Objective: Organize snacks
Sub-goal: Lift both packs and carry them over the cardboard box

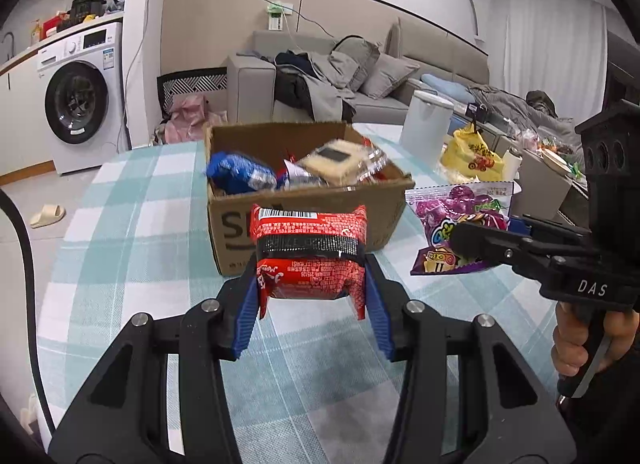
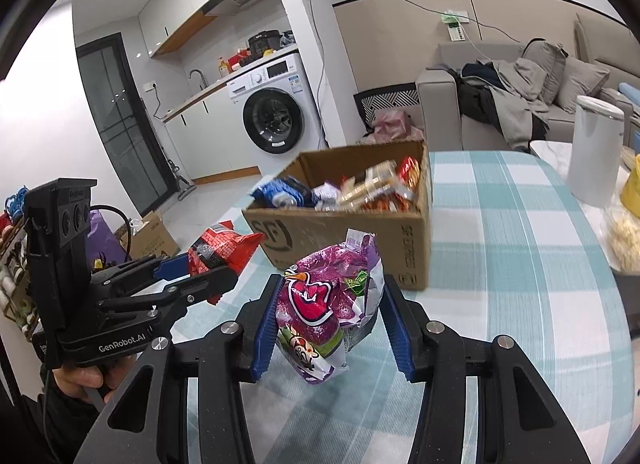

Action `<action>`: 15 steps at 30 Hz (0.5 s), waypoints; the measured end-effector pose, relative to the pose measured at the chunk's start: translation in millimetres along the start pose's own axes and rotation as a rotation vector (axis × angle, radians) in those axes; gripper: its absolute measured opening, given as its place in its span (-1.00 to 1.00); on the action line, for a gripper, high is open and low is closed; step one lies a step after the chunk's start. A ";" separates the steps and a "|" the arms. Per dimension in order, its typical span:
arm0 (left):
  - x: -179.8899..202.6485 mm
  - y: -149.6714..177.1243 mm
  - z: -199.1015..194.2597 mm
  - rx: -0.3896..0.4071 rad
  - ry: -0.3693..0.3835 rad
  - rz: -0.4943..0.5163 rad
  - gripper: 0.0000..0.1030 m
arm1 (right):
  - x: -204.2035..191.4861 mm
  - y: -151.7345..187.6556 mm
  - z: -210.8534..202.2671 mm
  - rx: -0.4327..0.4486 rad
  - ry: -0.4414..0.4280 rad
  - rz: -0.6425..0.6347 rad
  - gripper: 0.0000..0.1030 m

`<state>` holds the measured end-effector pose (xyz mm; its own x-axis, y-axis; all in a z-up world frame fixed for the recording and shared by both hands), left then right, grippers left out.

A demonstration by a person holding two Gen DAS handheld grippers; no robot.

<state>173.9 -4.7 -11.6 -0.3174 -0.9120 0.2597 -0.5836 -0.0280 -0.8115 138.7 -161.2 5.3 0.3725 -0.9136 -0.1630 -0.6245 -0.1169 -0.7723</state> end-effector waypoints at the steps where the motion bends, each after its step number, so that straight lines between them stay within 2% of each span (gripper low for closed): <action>1: -1.1 -3.3 -1.5 0.005 -0.002 -0.001 -0.13 | 0.1 -3.5 0.3 0.003 0.002 0.001 -0.06; 15: -13.9 -38.8 1.6 0.044 -0.023 -0.023 -0.13 | 6.0 -47.1 10.8 0.042 -0.006 0.039 -0.06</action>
<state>202.2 8.4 15.4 -0.2868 -0.9202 0.2664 -0.5572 -0.0660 -0.8277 177.8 -156.9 34.0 0.3530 -0.9147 -0.1969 -0.6094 -0.0651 -0.7902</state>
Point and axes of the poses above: each gripper's, at about its wrist camera, not at the fingertips, and z roughly the way its jaws point, x to its right, y to its underside, the point moved 9 cm from there along z, roughly the way its jaws point, and after that the axes turned 12 degrees about y, right-handed, at the moved point
